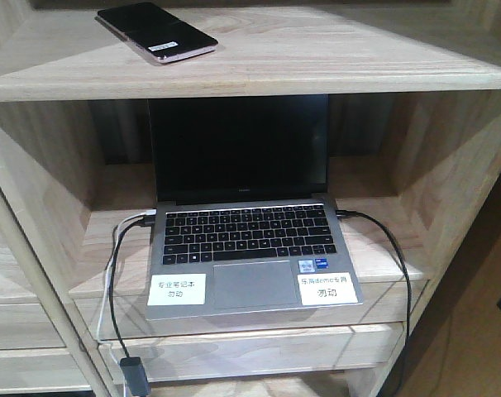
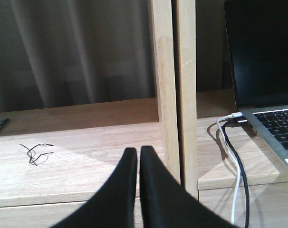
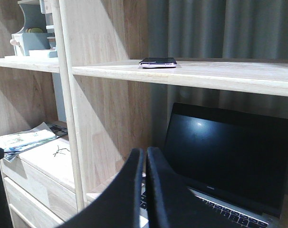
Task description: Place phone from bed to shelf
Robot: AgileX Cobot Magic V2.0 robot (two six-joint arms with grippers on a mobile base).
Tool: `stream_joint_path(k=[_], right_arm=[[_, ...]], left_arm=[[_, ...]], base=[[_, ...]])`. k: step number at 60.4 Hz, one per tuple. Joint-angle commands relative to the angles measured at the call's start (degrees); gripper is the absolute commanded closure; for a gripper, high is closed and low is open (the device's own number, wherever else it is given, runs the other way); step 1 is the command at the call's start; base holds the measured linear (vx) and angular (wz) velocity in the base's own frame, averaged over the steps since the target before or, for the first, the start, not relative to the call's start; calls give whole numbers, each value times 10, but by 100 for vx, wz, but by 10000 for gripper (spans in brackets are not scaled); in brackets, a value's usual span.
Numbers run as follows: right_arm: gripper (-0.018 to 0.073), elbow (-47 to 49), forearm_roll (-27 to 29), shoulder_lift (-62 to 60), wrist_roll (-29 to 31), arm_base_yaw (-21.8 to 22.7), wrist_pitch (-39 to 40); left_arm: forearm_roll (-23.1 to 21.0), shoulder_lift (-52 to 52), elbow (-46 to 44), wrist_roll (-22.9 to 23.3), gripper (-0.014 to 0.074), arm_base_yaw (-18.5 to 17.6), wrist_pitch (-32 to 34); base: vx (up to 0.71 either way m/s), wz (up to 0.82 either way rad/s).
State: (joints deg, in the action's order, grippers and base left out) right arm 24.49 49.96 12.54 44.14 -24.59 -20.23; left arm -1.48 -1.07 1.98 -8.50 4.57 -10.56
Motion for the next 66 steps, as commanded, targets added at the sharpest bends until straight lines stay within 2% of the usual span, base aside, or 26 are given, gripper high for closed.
stream_joint_path(k=[1, 9, 14, 17, 24, 35, 41, 45, 59, 66], right_arm=[[566, 15, 11, 7, 0, 2, 31], [566, 15, 8, 8, -2, 2, 45], [566, 15, -29, 8, -22, 2, 46], [566, 15, -61, 8, -58, 2, 46], [566, 15, -172, 8, -180, 2, 46], [566, 15, -419, 8, -412, 2, 45], [566, 13, -529, 8, -502, 5, 45], [566, 2, -541, 8, -521, 25, 47], [566, -74, -508, -1, -522, 169, 47], [566, -110, -510, -28, -502, 211, 49]], left_arm=[[-5, -4, -13, 3, 595, -1, 42], [-5, -4, -13, 3, 595, -1, 42], [-5, -4, -13, 3, 595, -1, 42], [-5, -4, -13, 3, 595, -1, 42], [-5, -4, -13, 3, 595, -1, 42], [-5, -4, -13, 3, 595, -1, 42], [-5, -4, -13, 3, 595, -1, 42], [-5, -4, -13, 3, 595, -1, 42], [-5, -4, -13, 3, 595, -1, 42], [-5, -4, -13, 3, 595, -1, 42]], base=[[0, 0], [0, 0], [0, 0], [0, 0], [0, 0], [0, 0], [0, 0], [0, 0], [0, 0], [0, 0]])
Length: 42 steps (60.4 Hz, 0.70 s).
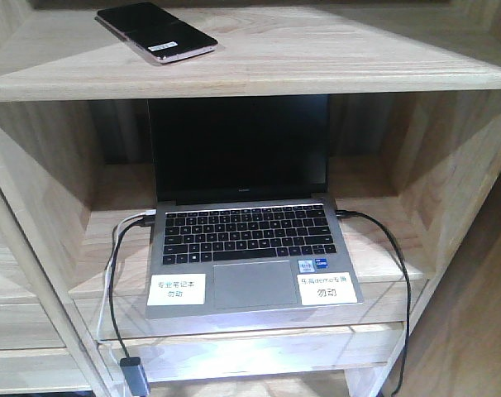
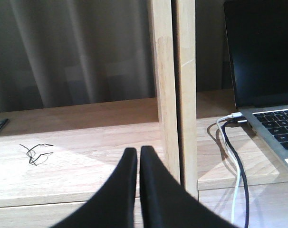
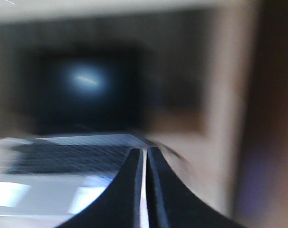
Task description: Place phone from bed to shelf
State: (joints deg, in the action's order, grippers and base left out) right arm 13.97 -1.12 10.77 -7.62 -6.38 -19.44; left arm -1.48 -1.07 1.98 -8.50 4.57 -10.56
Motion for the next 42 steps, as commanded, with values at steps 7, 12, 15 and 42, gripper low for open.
stream_joint_path(k=[7, 12, 15, 42], right_arm=[[566, -46, 1, -52, 22, 53, 65], [566, -73, 1, -76, 22, 61, 98], [566, -93, 1, -89, 22, 62, 122], [566, -158, -2, -121, 35, 59, 167]], left_arm=[[-5, -4, -13, 3, 595, -1, 42], [-5, -4, -13, 3, 595, -1, 42], [-5, -4, -13, 3, 595, -1, 42], [-5, -4, -13, 3, 595, -1, 42]], base=[[0, 0], [0, 0], [0, 0], [0, 0]])
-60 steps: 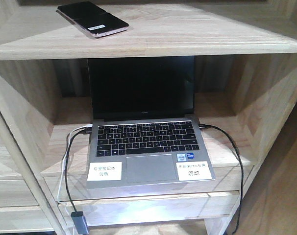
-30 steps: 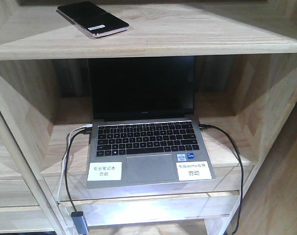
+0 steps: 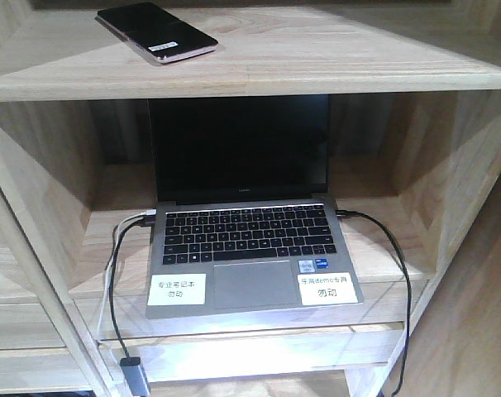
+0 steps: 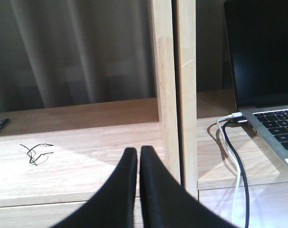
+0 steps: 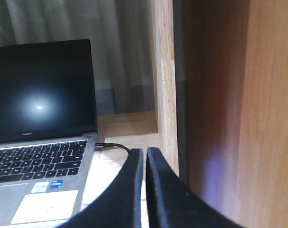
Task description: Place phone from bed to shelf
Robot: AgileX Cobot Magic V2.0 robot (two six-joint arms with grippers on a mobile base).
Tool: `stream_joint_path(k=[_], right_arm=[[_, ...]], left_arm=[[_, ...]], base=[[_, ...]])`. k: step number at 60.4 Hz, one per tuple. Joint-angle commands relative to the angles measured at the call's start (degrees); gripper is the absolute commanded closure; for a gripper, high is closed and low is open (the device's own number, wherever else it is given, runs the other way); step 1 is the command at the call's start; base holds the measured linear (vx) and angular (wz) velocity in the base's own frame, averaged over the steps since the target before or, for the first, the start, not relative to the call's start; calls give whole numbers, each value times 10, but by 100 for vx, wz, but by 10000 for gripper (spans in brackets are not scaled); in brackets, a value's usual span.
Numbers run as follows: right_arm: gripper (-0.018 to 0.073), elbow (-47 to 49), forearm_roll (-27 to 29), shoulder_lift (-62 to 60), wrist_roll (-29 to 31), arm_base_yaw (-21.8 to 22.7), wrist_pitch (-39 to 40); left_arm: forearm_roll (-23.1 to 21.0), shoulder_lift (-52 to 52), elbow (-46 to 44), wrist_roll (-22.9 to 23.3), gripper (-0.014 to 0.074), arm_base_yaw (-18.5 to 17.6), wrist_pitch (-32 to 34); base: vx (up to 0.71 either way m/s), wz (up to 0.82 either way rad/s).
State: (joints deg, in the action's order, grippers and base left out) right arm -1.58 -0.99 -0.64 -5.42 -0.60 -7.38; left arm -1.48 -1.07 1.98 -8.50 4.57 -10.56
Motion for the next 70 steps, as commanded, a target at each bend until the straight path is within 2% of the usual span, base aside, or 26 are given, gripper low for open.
stream_joint_path(k=[1, 70], right_arm=[[566, -2, -4, -7, 13, 1, 46], [566, -3, 4, -7, 12, 1, 47]], left_arm=[[-5, -4, -13, 3, 595, -1, 42], [-5, -4, -13, 3, 595, -1, 42]], base=[[0, 0], [0, 0]])
